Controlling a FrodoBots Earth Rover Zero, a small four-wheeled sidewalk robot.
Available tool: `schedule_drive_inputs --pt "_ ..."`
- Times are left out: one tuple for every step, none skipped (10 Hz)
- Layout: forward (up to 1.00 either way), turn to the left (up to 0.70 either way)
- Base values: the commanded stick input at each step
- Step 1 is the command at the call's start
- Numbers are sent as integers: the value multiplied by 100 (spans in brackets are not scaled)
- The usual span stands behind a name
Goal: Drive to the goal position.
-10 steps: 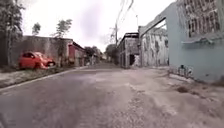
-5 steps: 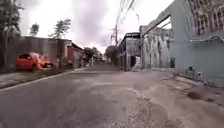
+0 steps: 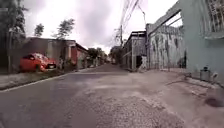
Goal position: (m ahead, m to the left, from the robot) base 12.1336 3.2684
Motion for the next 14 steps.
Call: schedule_drive_inputs --pt "70 0" --pt "70 0" --pt "70 0" --pt "70 0" --pt "70 0" --pt "70 0" --pt "70 0" --pt "70 0" --pt "70 0" --pt "70 0" --pt "70 0" --pt "70 0" --pt "70 0" --pt "70 0"
